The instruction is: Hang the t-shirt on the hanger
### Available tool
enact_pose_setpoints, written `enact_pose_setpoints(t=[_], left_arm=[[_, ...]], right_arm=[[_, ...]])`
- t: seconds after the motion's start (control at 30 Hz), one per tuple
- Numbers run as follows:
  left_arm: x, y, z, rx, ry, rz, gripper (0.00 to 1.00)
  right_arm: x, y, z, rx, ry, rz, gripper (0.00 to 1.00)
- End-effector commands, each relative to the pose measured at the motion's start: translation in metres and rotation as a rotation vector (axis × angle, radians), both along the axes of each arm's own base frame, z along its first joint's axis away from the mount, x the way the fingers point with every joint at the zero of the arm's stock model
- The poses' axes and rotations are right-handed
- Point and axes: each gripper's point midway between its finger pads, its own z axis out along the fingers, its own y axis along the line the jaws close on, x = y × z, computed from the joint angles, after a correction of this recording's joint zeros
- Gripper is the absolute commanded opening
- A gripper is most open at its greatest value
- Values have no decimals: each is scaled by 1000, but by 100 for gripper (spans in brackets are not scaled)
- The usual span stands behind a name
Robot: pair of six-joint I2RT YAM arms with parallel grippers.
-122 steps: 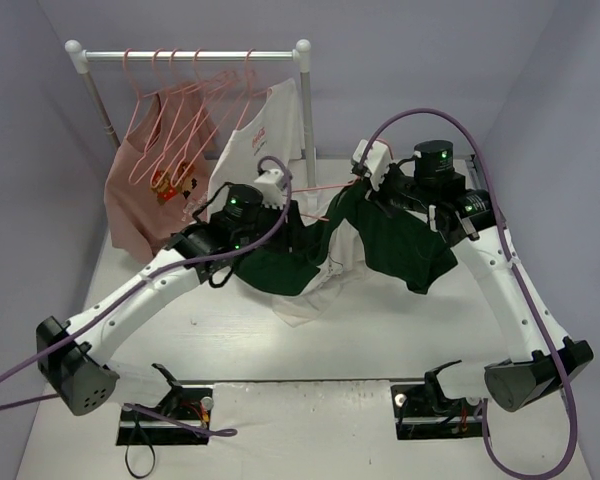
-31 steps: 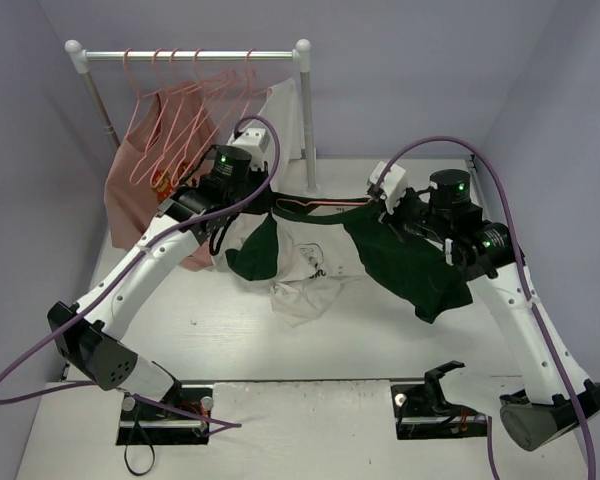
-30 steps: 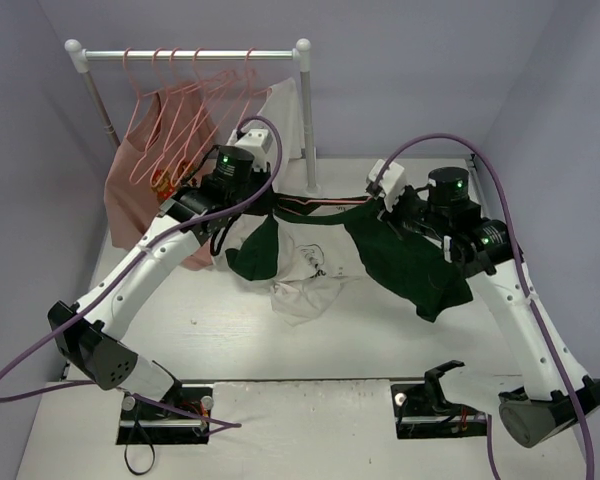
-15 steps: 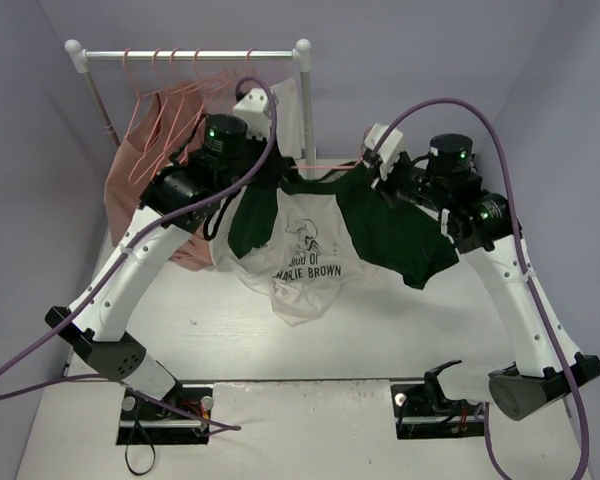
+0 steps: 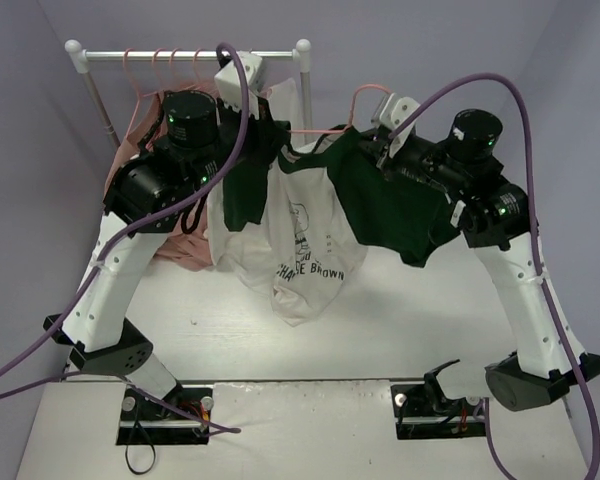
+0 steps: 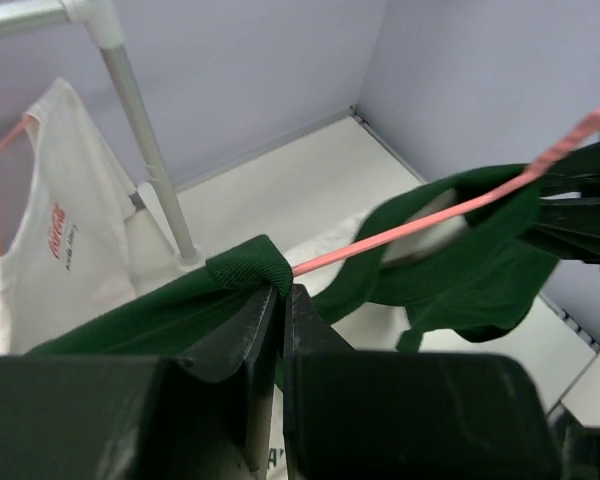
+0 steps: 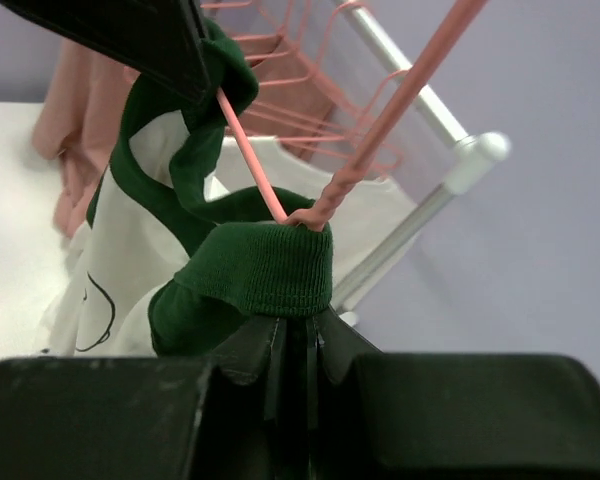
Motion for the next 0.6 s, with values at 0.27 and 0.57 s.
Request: enact_pose_setpoints(t=[0.27, 0.57], left_arm=[[-18, -14, -52, 64, 57, -107, 0], [-27, -9, -32, 81, -34, -148, 0]], right_arm=[[-6, 12, -37, 55, 17, 50, 0], [-10, 8, -23, 128, -30, 46, 0]])
